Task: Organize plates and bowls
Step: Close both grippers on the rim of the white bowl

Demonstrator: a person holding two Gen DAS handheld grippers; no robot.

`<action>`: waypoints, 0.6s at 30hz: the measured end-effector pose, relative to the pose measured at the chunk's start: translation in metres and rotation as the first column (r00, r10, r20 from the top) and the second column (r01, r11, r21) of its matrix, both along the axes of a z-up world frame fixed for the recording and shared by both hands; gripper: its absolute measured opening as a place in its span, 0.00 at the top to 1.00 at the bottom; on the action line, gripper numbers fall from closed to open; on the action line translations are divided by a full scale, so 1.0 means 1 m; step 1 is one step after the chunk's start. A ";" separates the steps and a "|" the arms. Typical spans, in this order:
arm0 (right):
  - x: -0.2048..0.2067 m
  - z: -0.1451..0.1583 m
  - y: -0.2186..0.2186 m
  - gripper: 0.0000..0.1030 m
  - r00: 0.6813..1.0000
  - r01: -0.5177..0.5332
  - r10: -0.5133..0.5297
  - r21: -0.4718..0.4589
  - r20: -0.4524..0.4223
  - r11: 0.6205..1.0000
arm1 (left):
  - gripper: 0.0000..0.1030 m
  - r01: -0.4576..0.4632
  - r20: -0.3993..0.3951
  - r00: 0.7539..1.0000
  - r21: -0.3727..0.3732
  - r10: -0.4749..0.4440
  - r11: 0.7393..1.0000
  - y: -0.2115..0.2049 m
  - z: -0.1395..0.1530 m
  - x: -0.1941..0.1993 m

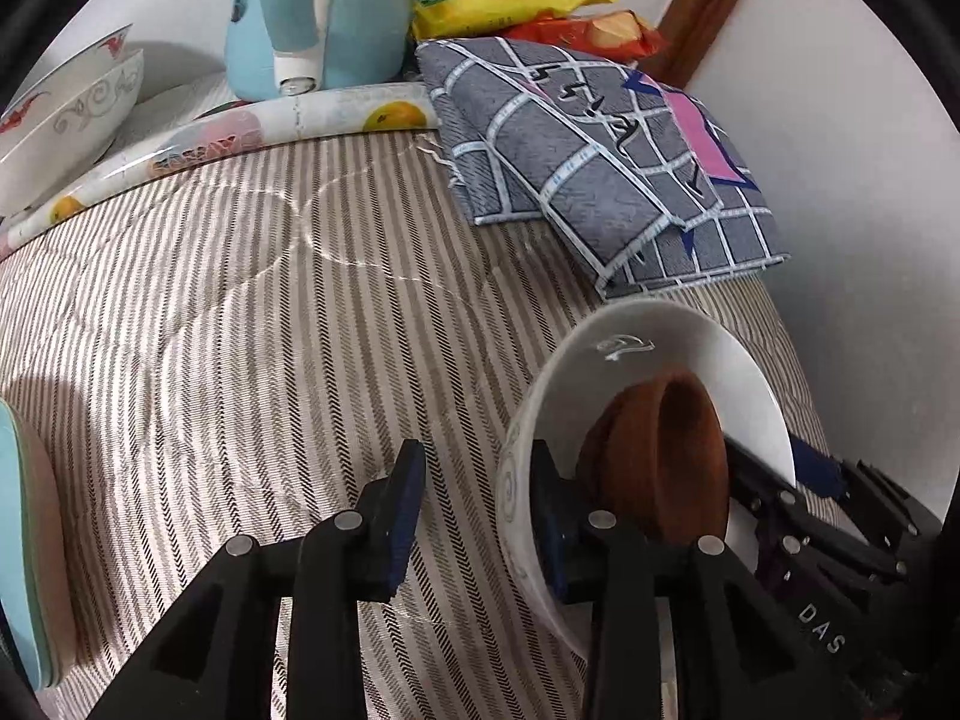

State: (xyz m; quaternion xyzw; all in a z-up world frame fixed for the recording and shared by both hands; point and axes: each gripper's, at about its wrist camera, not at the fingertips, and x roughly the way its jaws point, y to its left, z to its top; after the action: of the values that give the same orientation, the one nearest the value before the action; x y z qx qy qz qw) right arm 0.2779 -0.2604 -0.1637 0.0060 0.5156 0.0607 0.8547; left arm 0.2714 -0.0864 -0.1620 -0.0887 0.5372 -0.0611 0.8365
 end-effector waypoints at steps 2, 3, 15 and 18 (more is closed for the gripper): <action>0.000 -0.001 -0.002 0.53 1.000 -0.001 0.001 0.004 -0.007 1.000 | 0.69 -0.010 0.004 1.000 -0.005 0.010 1.000 0.000 0.000 -0.001; 0.001 -0.001 -0.003 0.51 1.000 0.002 -0.002 0.004 -0.012 1.000 | 0.69 -0.012 0.006 1.000 -0.006 0.012 1.000 -0.001 0.000 0.000; -0.001 -0.002 -0.006 0.70 1.000 0.018 -0.016 0.093 -0.021 0.996 | 0.89 -0.001 0.054 0.999 -0.013 0.001 1.000 -0.011 0.003 -0.002; -0.003 -0.001 0.001 0.89 1.000 0.011 -0.009 0.112 -0.019 0.994 | 0.90 -0.009 0.062 0.998 -0.016 0.010 1.000 -0.011 0.004 -0.002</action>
State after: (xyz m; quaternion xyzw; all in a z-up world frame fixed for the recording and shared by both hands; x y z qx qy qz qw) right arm 0.2753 -0.2591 -0.1644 0.0572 0.5193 0.0853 0.8484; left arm 0.2698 -0.0971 -0.1580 -0.0960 0.5100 -0.0642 0.8524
